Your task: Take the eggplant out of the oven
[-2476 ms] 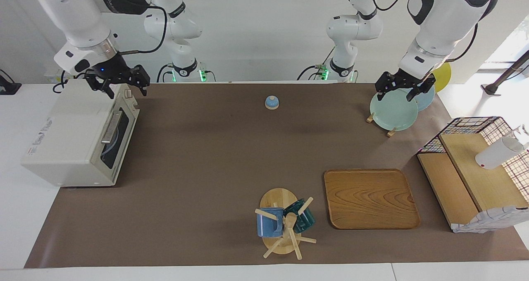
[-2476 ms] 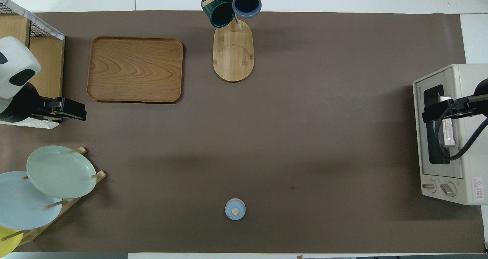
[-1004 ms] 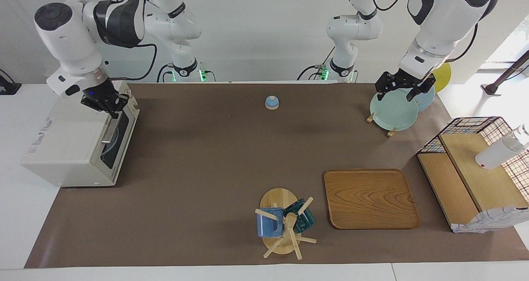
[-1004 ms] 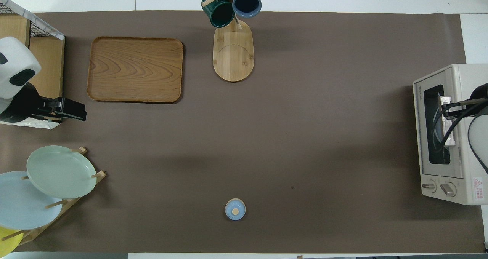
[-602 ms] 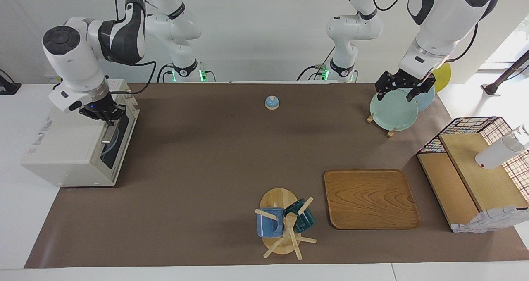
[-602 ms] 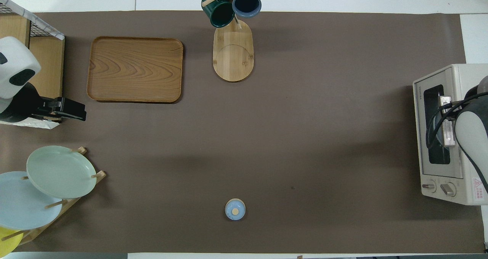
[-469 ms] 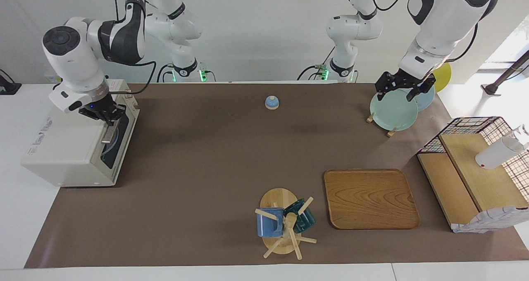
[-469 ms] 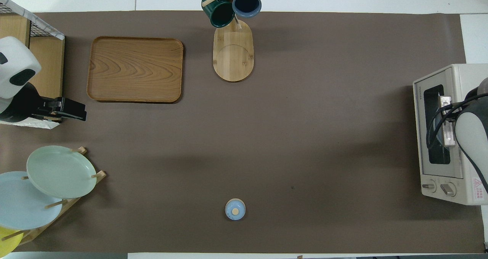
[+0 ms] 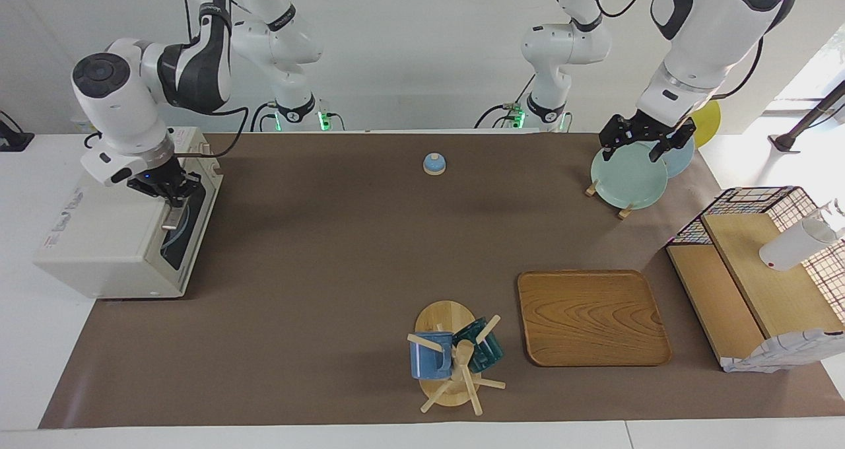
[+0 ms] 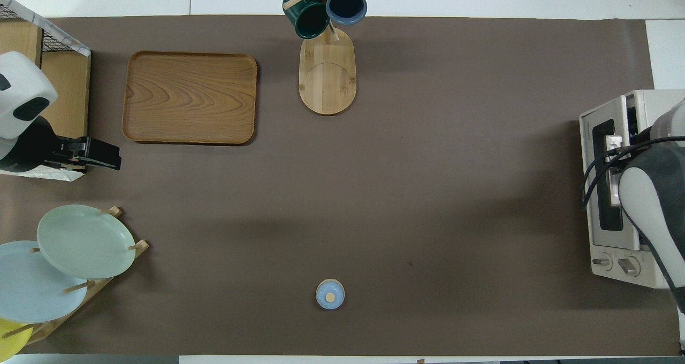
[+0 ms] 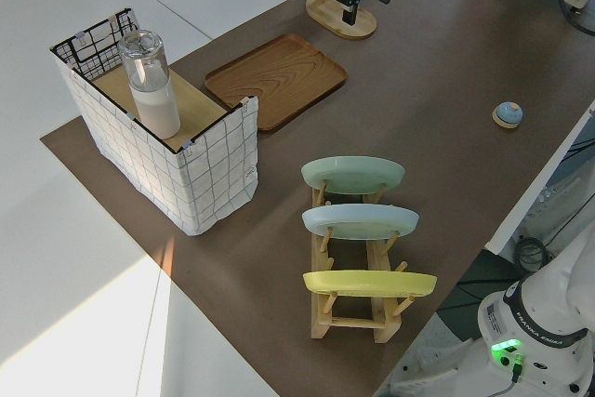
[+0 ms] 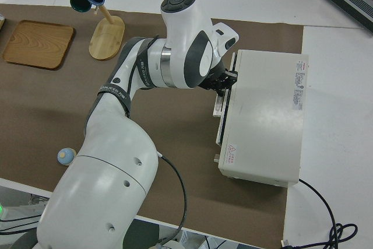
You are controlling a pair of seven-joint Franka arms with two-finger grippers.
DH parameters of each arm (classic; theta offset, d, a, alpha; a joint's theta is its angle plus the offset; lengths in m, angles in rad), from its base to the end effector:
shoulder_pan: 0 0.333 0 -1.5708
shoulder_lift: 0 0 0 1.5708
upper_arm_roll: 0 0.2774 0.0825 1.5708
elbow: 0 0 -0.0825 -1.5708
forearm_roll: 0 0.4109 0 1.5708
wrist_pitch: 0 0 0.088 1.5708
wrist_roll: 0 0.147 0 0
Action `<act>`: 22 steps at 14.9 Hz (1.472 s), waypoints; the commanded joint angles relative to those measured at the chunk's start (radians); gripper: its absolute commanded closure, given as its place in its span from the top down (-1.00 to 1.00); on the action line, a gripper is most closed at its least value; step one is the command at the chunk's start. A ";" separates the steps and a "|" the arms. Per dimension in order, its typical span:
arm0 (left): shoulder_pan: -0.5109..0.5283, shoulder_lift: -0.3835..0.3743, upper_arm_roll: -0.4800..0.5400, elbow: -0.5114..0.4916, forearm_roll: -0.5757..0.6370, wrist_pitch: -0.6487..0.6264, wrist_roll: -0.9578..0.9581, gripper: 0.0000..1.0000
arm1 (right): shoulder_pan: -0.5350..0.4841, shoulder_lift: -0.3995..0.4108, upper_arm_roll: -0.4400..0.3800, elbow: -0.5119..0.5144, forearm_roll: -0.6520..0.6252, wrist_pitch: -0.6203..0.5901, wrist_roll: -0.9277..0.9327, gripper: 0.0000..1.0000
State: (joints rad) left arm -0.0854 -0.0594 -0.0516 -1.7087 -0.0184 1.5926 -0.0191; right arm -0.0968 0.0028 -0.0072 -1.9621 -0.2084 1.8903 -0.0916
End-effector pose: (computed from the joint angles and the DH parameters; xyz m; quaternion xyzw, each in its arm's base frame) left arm 0.5558 -0.0798 0.5131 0.9979 -0.0583 -0.0289 0.0054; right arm 0.5666 -0.0824 0.3777 0.9941 0.0302 -0.0464 0.0934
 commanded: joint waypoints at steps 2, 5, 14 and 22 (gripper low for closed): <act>0.007 -0.010 -0.004 -0.003 0.015 -0.011 0.004 1.00 | 0.011 -0.001 0.003 -0.087 0.052 0.116 0.032 -1.00; 0.007 -0.008 -0.004 -0.003 0.015 -0.011 0.004 1.00 | 0.055 0.019 0.004 -0.132 0.064 0.205 0.079 -1.00; 0.007 -0.008 -0.004 -0.003 0.015 -0.011 0.004 1.00 | 0.108 0.083 0.006 -0.225 0.073 0.417 0.194 -1.00; 0.007 -0.008 -0.004 -0.003 0.015 -0.011 0.004 1.00 | 0.112 0.152 0.007 -0.235 0.107 0.470 0.224 -1.00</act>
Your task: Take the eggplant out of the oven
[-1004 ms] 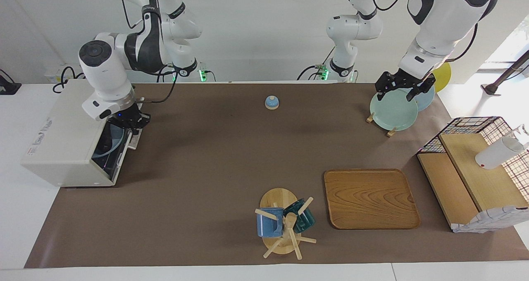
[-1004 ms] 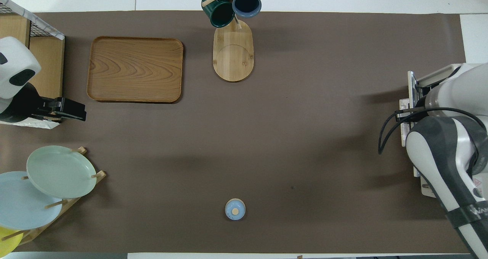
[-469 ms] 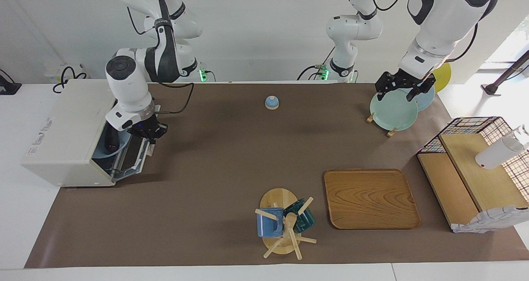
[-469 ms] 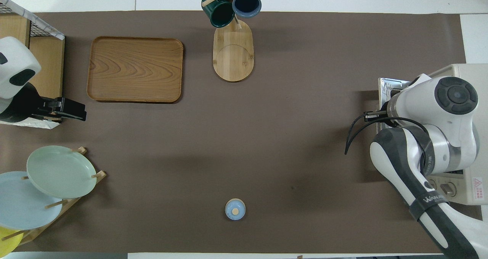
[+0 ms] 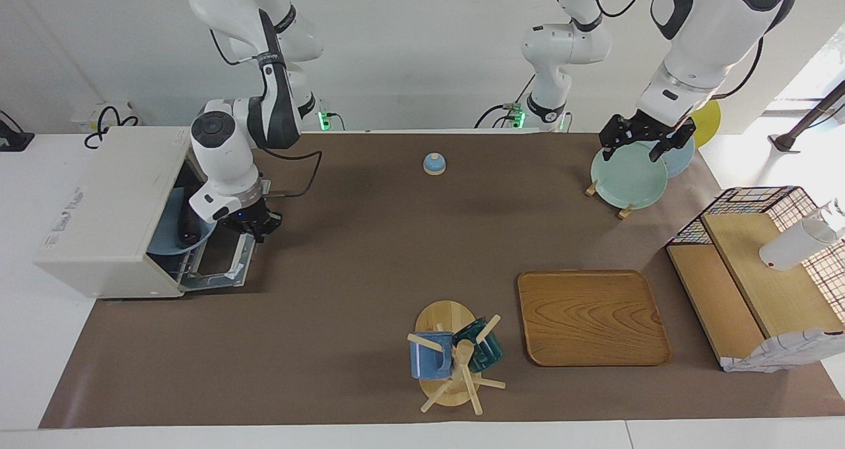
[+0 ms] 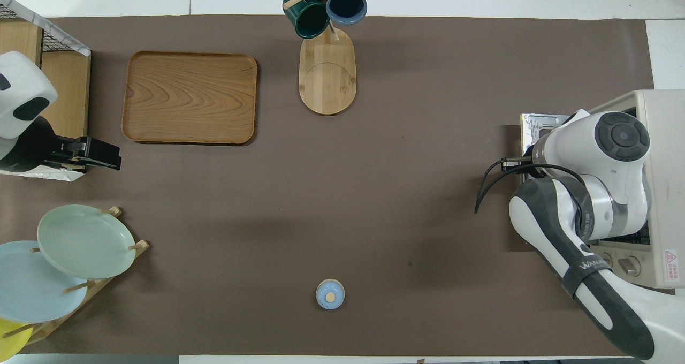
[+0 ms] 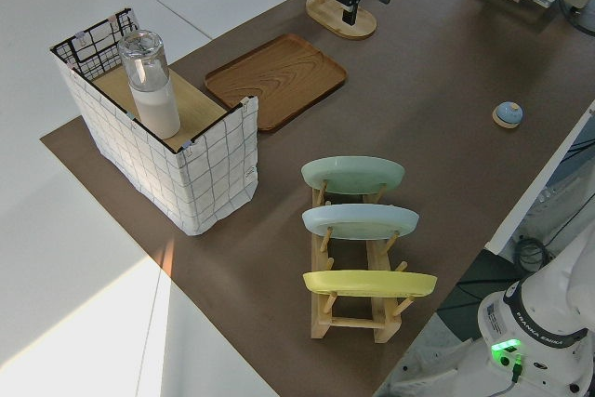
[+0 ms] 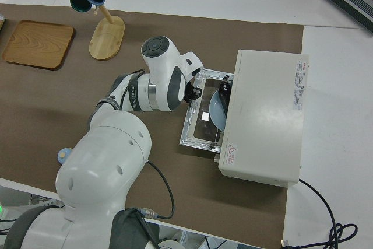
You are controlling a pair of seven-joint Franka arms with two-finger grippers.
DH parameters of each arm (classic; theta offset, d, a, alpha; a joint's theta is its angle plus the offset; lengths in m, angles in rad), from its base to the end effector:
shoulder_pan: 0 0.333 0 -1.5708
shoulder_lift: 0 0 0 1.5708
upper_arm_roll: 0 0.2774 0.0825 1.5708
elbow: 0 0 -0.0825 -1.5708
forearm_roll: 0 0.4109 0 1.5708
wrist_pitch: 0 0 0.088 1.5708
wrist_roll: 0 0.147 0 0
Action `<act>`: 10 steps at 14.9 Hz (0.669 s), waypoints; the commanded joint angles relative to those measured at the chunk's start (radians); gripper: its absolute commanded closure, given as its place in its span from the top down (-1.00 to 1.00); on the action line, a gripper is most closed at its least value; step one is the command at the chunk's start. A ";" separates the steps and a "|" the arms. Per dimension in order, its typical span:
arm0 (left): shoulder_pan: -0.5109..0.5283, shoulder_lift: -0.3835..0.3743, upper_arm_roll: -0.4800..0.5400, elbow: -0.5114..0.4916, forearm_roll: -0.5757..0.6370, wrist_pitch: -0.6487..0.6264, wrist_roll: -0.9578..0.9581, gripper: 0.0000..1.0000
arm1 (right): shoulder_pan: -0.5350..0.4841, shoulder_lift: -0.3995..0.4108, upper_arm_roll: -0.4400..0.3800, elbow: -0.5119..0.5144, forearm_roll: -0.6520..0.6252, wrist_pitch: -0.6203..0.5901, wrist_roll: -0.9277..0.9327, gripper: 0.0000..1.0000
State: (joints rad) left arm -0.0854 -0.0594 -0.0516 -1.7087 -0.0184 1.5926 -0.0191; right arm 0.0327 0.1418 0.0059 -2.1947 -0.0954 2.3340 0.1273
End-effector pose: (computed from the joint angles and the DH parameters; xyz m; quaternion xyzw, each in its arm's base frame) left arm 0.5558 -0.0798 0.5131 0.9979 -0.0583 -0.0289 0.0054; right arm 0.5618 0.0174 0.2236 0.9994 -0.0113 0.0016 0.0340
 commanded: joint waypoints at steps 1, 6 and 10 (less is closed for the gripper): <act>0.007 -0.008 -0.004 -0.003 0.015 -0.011 0.004 1.00 | -0.019 0.018 -0.006 -0.002 -0.006 0.027 0.005 -1.00; 0.007 -0.010 -0.004 -0.003 0.015 -0.011 0.004 1.00 | 0.015 0.036 0.000 0.074 0.008 -0.020 0.023 -1.00; 0.007 -0.010 -0.004 -0.003 0.015 -0.011 0.004 1.00 | 0.015 0.019 0.002 0.215 0.010 -0.236 0.018 0.36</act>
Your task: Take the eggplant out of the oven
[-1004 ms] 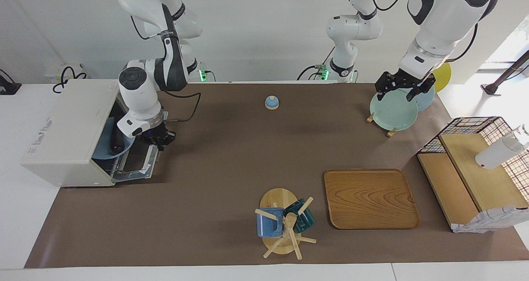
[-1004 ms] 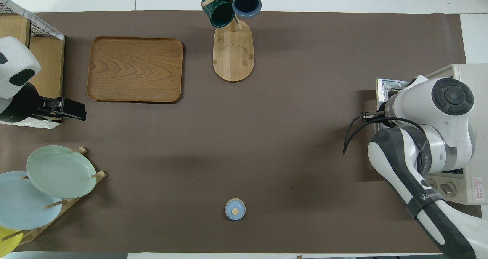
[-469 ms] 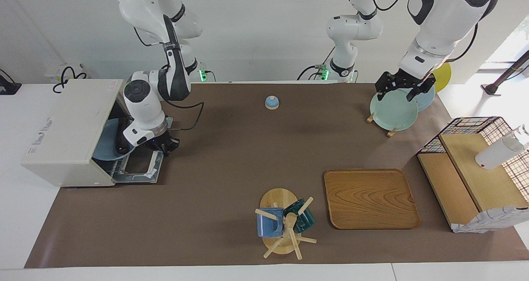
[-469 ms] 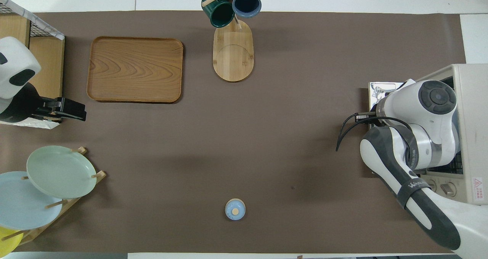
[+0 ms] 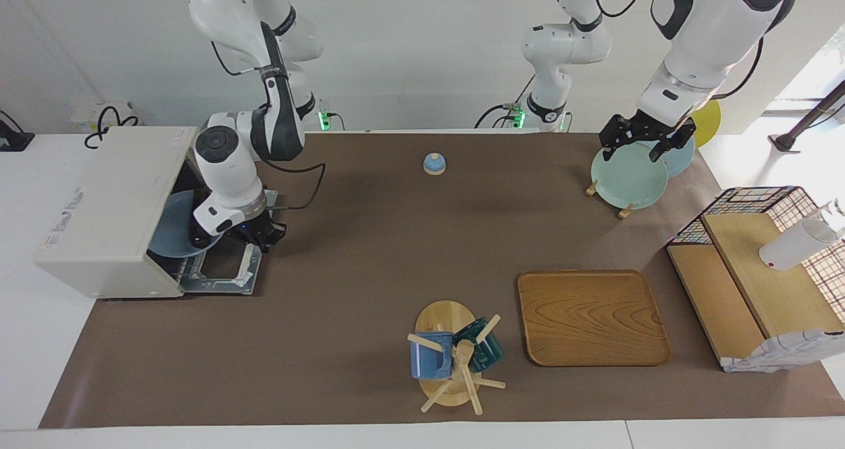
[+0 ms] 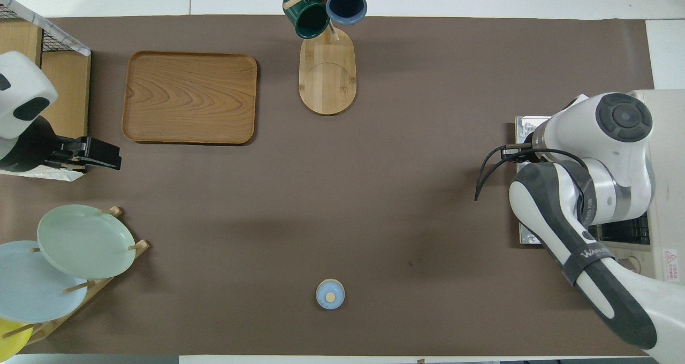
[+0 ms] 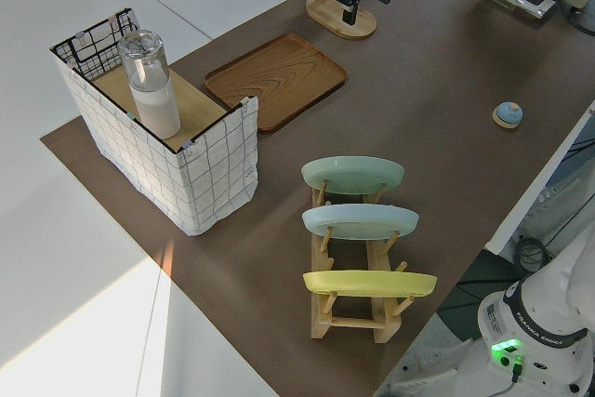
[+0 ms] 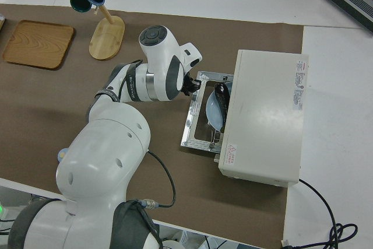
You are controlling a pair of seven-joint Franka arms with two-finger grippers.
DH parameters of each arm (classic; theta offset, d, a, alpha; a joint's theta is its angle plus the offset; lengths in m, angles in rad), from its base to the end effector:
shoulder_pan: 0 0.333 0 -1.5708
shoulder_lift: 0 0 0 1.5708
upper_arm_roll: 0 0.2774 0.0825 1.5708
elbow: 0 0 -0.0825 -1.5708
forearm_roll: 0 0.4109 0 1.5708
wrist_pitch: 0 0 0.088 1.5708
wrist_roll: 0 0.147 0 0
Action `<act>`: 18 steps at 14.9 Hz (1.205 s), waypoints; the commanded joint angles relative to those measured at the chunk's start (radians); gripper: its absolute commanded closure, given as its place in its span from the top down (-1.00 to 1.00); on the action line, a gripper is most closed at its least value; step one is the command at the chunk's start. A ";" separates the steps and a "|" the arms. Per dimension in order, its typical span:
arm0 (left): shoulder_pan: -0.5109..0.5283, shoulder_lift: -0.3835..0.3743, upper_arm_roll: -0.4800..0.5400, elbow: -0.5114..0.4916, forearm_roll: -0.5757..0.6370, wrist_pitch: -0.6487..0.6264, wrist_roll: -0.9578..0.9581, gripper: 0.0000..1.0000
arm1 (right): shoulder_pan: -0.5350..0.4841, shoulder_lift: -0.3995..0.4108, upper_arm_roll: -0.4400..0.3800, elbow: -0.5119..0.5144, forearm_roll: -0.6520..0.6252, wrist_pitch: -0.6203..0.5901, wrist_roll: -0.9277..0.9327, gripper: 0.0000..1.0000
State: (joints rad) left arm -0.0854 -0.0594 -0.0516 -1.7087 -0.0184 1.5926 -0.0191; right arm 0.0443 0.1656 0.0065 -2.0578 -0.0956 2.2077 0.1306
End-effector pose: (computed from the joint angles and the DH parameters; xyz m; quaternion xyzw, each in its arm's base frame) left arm 0.5558 -0.0798 0.5131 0.9979 -0.0583 -0.0289 0.0054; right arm 0.5891 0.0237 0.2609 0.9992 -0.0112 -0.0044 0.0382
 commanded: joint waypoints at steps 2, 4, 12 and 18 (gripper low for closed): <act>0.007 -0.010 -0.004 -0.003 0.015 -0.011 0.004 1.00 | -0.007 -0.009 0.001 0.174 0.025 -0.266 -0.006 0.54; 0.007 -0.010 -0.004 -0.003 0.015 -0.011 0.004 1.00 | -0.012 -0.011 0.000 0.246 0.037 -0.373 -0.020 0.54; 0.007 -0.010 -0.005 -0.003 0.015 -0.014 0.002 1.00 | -0.061 -0.061 -0.008 0.101 0.023 -0.284 -0.068 -0.16; 0.007 -0.008 -0.004 -0.003 0.015 -0.010 0.002 1.00 | -0.076 -0.100 -0.008 -0.002 -0.042 -0.214 -0.120 -0.16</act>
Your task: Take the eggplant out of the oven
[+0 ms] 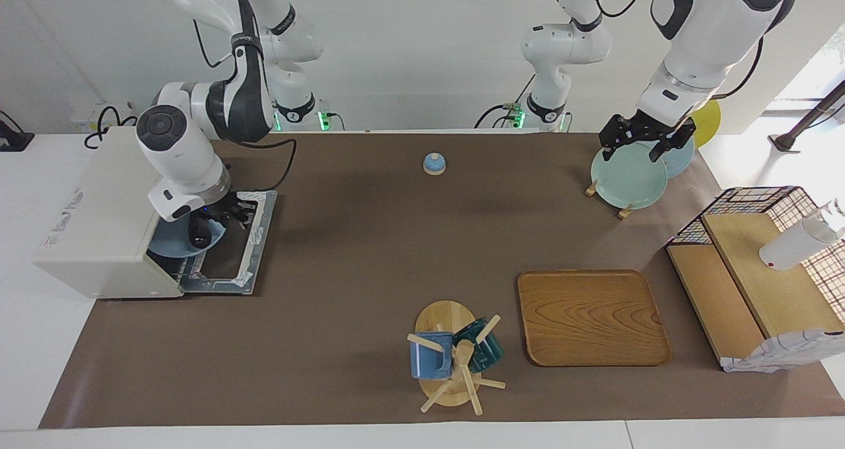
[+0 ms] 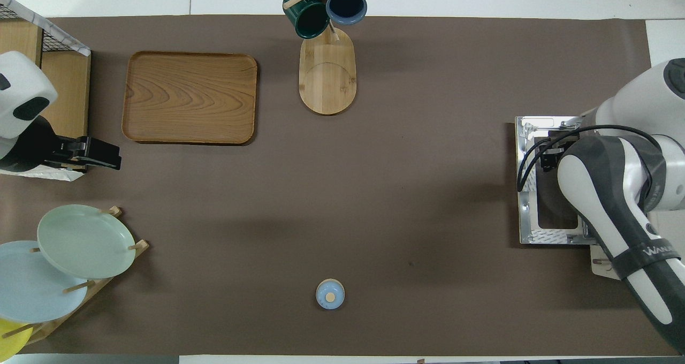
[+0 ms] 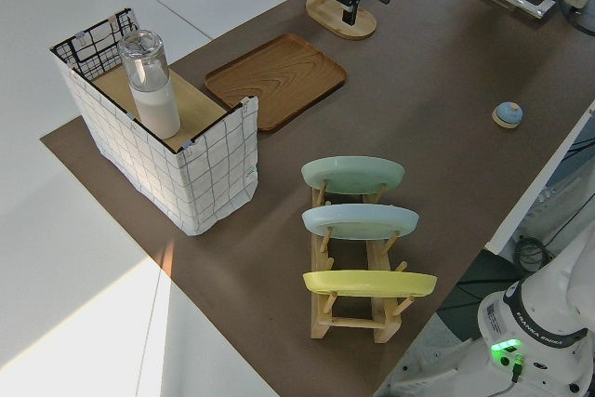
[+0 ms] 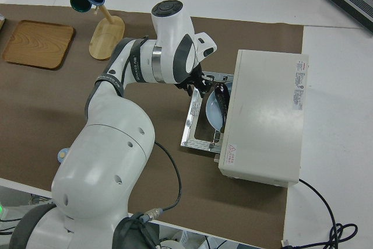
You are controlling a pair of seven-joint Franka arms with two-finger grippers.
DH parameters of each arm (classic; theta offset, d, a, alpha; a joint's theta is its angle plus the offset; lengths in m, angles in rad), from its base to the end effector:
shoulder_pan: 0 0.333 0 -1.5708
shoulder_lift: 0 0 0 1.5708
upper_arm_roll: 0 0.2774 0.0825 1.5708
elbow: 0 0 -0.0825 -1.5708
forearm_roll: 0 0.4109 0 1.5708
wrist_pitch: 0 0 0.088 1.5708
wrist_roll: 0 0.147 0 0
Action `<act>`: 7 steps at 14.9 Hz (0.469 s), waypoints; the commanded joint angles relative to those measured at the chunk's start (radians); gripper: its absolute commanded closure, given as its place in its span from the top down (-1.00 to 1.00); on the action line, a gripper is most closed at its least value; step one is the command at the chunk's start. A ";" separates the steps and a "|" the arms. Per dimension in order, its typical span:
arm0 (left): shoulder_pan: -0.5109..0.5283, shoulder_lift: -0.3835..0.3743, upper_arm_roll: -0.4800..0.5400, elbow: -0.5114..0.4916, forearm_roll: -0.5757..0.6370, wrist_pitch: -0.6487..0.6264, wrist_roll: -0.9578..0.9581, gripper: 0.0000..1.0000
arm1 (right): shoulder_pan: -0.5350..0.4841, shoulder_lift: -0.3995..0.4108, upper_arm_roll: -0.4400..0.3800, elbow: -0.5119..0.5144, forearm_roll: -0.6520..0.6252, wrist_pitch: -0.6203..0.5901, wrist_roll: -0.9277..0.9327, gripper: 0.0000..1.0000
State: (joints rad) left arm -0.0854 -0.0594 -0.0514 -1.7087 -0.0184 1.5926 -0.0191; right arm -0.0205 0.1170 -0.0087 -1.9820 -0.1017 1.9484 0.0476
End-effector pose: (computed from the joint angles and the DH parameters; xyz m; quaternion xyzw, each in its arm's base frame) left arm 0.5559 -0.0797 0.5131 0.9979 -0.0582 -0.0289 0.0054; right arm 0.5755 -0.0274 0.3050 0.9960 -0.0160 -0.0747 0.0469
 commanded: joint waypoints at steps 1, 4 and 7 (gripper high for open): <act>0.007 -0.008 -0.004 -0.003 0.015 -0.010 0.002 1.00 | -0.010 -0.057 0.007 -0.098 -0.062 0.069 -0.043 -0.16; 0.007 -0.008 -0.004 -0.003 0.017 -0.006 0.004 1.00 | -0.010 -0.059 0.007 -0.109 -0.088 0.081 -0.077 -0.16; 0.009 -0.007 -0.004 0.000 0.017 -0.003 0.002 1.00 | -0.012 -0.075 0.006 -0.165 -0.090 0.148 -0.077 -0.16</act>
State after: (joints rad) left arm -0.0854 -0.0594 -0.0514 -1.7087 -0.0184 1.5926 -0.0191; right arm -0.0204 0.0832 -0.0086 -2.0729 -0.1785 2.0316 -0.0066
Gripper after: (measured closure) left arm 0.000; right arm 0.577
